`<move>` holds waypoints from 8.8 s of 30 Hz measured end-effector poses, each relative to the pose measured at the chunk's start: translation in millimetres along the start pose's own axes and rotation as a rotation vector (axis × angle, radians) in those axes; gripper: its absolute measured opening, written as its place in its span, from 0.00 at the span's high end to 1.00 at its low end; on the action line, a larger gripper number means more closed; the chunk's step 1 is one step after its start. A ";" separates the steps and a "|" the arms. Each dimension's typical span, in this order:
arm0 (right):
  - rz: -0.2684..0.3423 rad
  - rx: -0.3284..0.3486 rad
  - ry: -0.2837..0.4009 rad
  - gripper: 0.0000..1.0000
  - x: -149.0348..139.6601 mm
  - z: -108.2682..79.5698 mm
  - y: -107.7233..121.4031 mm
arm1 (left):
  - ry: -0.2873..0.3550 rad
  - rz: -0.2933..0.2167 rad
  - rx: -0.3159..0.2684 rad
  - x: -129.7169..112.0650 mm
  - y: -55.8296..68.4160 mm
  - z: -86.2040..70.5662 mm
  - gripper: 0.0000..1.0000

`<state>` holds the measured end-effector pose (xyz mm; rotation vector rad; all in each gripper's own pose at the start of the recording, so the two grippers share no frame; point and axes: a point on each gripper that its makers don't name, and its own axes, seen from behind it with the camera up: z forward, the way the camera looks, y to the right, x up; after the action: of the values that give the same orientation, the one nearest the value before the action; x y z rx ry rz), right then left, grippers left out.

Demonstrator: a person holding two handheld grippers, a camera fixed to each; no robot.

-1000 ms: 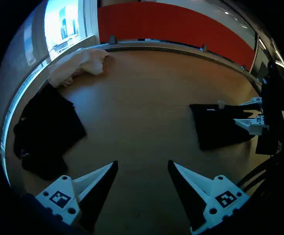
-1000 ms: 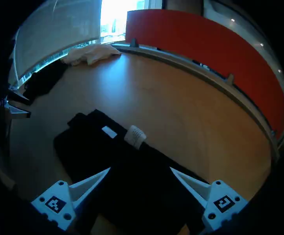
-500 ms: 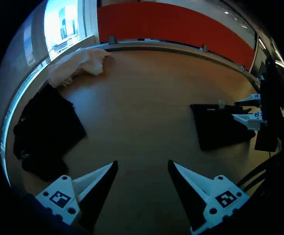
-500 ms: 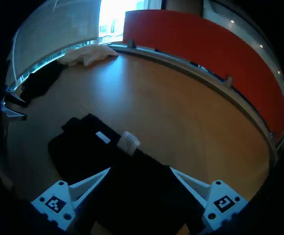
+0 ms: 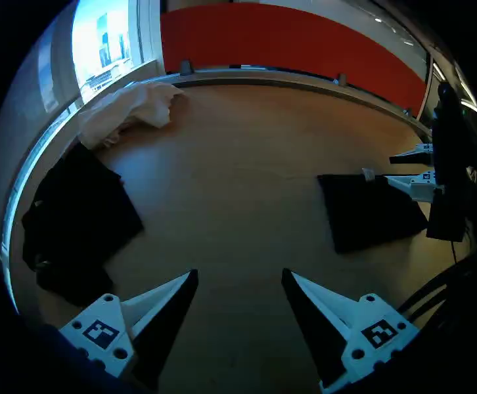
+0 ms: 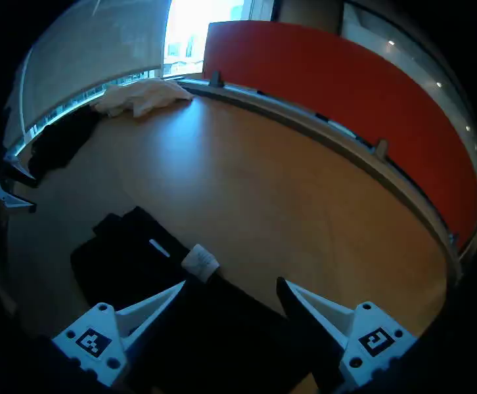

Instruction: Fold towel

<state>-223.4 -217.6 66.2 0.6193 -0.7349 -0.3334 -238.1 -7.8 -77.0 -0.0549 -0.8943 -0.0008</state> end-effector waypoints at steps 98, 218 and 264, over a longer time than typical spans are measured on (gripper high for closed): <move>0.092 0.056 -0.164 0.44 -156.8 -115.8 1.9 | 0.008 0.036 -0.020 1.7 15.2 -8.5 0.06; -0.259 0.385 -0.020 0.86 21.6 -21.9 -180.2 | 0.068 -0.102 0.012 -7.9 -16.9 -46.3 0.06; -0.159 0.255 -0.095 0.31 -52.3 -59.5 -118.9 | 0.061 -0.080 0.005 -3.5 -10.4 -38.4 0.06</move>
<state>-226.2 -259.9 -70.2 0.9111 -0.8285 -0.4209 -210.6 -20.1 -103.2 -0.0140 -0.8350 -0.0748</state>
